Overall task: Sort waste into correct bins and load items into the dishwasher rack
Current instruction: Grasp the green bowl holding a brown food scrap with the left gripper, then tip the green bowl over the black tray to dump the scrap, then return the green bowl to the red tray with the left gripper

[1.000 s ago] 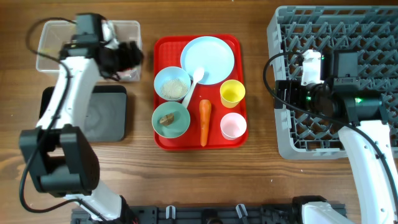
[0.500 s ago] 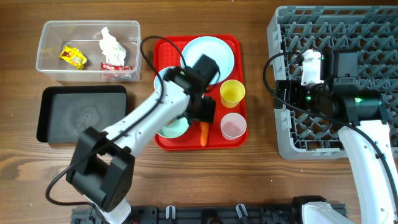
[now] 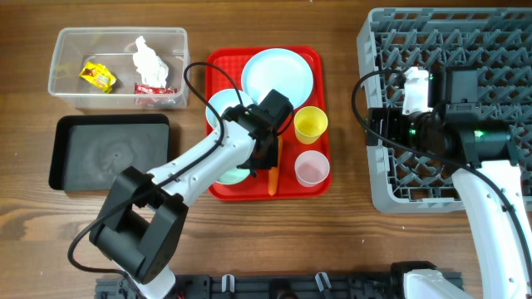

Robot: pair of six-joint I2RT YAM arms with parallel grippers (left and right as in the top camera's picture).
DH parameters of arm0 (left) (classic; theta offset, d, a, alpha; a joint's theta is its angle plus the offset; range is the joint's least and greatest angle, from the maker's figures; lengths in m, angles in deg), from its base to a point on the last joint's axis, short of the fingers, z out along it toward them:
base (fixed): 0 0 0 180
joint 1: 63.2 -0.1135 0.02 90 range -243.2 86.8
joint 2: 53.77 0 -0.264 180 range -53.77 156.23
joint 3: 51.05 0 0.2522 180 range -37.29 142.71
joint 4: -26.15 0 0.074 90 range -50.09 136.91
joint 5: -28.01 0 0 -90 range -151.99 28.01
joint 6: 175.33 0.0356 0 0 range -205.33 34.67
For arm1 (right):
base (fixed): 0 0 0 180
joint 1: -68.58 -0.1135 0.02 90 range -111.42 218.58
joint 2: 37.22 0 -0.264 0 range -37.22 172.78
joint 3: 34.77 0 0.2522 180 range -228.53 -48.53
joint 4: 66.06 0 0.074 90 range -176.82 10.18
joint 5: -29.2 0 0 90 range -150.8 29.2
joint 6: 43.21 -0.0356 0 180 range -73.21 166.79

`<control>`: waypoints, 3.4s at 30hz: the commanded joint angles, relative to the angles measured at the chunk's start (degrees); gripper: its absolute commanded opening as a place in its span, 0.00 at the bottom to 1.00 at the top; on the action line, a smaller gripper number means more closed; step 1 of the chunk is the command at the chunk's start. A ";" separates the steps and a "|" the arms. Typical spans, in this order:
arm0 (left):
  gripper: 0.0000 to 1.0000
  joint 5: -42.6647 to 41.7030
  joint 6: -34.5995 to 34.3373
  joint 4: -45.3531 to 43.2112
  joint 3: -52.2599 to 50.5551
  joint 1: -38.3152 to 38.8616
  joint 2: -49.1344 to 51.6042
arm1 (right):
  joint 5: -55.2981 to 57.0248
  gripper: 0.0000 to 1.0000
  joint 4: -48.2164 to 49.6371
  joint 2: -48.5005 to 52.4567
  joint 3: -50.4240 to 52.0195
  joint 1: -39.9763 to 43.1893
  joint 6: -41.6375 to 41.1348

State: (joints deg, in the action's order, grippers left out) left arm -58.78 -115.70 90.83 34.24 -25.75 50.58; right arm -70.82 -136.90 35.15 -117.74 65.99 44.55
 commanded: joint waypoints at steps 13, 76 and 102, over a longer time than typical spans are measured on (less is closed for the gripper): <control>0.04 1.40 -0.31 4.68 1.90 -0.98 -4.15 | 0.94 1.00 -0.02 0.44 -0.52 -0.31 0.57; 0.04 -45.44 34.56 3.10 3.39 -44.85 -9.92 | 0.90 1.00 1.88 3.98 -0.42 -0.31 -1.81; 0.06 -1.66 11.19 2.01 1.49 -2.45 3.37 | 0.98 1.00 0.61 6.91 -0.42 -0.31 -2.23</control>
State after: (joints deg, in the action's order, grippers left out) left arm -61.39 -103.48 92.69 36.25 -28.31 52.40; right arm -70.82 -136.18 41.65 -117.72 65.99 42.98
